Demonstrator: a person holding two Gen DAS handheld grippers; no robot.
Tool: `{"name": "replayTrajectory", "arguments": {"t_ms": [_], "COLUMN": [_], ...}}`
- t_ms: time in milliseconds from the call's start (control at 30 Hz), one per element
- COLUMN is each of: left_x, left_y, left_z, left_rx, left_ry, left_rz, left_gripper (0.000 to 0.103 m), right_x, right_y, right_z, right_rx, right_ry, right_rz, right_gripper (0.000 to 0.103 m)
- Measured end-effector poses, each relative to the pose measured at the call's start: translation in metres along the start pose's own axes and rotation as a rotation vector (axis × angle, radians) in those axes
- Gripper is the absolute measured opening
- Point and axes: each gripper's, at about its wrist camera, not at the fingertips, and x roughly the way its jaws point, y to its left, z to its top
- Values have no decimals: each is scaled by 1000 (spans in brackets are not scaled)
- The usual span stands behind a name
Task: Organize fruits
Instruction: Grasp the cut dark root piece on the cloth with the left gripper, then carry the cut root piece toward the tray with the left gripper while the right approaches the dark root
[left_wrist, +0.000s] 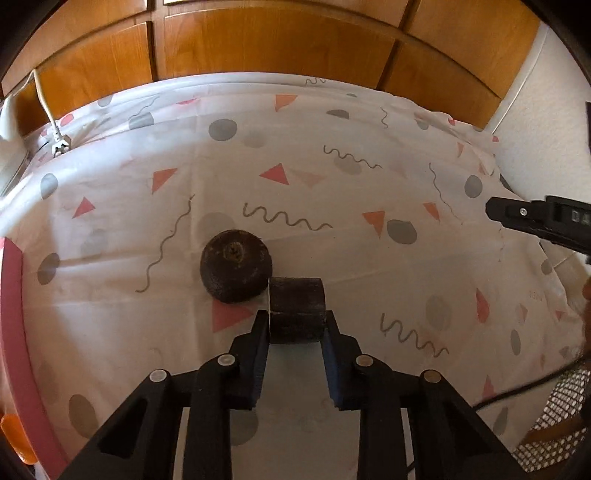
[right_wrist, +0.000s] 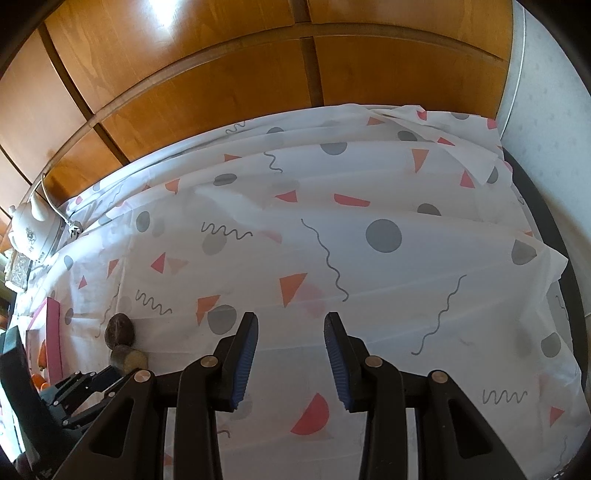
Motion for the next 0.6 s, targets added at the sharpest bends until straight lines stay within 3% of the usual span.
{"name": "replayTrajectory", "arguments": {"t_ms": [133, 600], "left_x": [-13, -96], "left_y": [14, 81], "left_z": [-5, -40], "left_rx": [-50, -209], "left_ry": [-11, -159], "left_rz": [17, 117], "left_gripper": [26, 26], "right_x": [5, 23], "right_y": [4, 29], "right_z": [-1, -14], "right_rx": [-30, -166], "right_ry": [22, 74], "right_rz": [-6, -45], "right_gripper": [38, 38]}}
